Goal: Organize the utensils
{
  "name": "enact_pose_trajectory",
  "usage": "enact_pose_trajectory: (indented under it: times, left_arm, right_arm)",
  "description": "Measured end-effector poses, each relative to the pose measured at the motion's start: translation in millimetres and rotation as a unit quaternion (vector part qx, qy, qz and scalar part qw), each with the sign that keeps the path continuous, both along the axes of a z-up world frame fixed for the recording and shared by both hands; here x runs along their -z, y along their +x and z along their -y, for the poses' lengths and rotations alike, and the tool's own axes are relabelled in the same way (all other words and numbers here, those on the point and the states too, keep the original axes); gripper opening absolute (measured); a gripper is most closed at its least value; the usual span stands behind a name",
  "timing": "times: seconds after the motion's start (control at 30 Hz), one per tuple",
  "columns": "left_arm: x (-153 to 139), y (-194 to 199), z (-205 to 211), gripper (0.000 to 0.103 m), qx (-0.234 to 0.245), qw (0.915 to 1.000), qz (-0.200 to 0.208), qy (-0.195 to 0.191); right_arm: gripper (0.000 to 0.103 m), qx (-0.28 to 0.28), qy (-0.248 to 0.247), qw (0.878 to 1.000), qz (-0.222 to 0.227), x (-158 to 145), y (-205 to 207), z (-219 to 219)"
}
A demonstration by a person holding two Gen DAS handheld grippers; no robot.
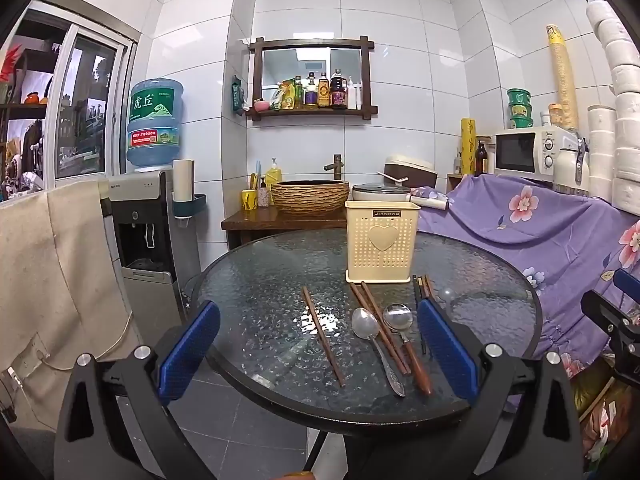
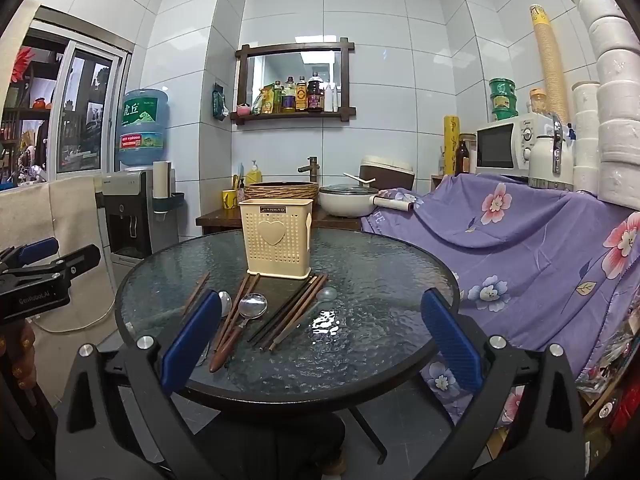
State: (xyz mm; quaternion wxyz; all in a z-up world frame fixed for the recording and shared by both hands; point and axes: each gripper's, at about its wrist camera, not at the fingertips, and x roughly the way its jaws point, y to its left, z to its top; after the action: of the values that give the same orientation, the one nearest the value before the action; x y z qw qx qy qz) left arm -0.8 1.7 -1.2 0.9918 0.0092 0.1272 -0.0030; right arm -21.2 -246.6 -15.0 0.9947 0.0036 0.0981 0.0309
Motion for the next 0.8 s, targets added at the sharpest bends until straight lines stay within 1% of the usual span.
enact_pose_trajectory:
  times: [0.8]
  left_arm:
    - [2.5,1.4,0.1,0.097,0.0,1.0,-0.007,-0.003]
  right_arm:
    - [0.098,0.001,-0.004,1.0,-0.003,-4.1,-0.8,0.5]
